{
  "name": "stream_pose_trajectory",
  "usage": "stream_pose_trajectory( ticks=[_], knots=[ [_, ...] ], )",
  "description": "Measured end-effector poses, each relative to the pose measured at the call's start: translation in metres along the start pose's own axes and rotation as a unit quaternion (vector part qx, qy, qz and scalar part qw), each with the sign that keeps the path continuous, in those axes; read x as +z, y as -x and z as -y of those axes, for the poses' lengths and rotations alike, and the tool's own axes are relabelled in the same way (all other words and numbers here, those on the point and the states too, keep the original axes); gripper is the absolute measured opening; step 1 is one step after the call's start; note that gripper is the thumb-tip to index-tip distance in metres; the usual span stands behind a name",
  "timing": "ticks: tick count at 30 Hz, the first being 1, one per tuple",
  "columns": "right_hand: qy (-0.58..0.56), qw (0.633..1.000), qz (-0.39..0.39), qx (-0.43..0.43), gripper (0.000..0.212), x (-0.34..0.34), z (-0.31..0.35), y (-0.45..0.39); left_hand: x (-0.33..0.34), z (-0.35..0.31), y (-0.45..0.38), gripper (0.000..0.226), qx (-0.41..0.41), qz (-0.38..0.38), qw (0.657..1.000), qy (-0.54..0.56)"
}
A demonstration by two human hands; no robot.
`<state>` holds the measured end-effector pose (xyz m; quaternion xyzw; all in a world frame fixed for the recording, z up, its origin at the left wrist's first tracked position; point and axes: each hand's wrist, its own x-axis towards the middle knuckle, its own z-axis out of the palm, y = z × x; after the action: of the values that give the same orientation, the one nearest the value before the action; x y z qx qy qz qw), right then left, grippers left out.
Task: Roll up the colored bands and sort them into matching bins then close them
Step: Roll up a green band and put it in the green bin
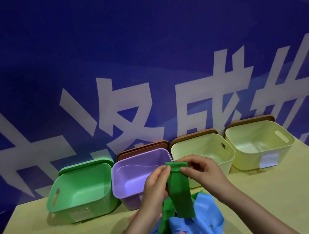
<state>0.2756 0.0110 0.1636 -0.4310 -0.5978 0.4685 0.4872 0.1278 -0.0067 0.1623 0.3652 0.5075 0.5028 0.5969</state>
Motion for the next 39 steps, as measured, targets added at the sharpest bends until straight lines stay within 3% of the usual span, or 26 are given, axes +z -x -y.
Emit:
stream_pose_trajectory(
  ticks=[10, 13, 16, 21, 24, 33, 36, 39],
  knots=[
    [0.131, 0.981, -0.002, -0.141, 0.026, -0.015, 0.0, 0.001, 0.012, -0.005, 0.005, 0.033, -0.013, 0.005, 0.999, 0.045],
    [0.145, 0.975, 0.015, -0.165, 0.031, -0.017, -0.001, 0.006, 0.011, -0.004, 0.008, 0.02, 0.015, 0.028, 0.999, 0.014],
    [0.109, 0.984, 0.049, -0.134, 0.035, -0.017, 0.003, 0.013, 0.006, 0.0, 0.007, 0.026, 0.016, 0.025, 1.0, 0.0],
    [0.032, 0.999, -0.019, -0.033, 0.017, -0.006, 0.009, 0.016, 0.0, 0.0, 0.011, 0.021, 0.039, 0.02, 0.999, -0.023],
    [0.03, 0.999, -0.008, 0.022, 0.017, 0.006, 0.009, 0.017, -0.005, 0.0, 0.014, 0.019, 0.079, 0.03, 0.995, -0.052],
    [0.043, 0.998, 0.031, 0.031, 0.009, 0.034, 0.018, 0.02, -0.035, -0.008, 0.026, 0.016, 0.12, 0.057, 0.988, -0.074],
    [0.009, 0.998, 0.036, 0.041, 0.011, 0.044, 0.019, 0.022, -0.048, -0.008, 0.026, 0.036, 0.173, 0.043, 0.977, -0.116],
    [-0.038, 0.998, 0.021, 0.048, 0.012, 0.056, 0.02, 0.024, -0.058, -0.01, 0.025, 0.033, 0.217, 0.044, 0.964, -0.148]
  ],
)
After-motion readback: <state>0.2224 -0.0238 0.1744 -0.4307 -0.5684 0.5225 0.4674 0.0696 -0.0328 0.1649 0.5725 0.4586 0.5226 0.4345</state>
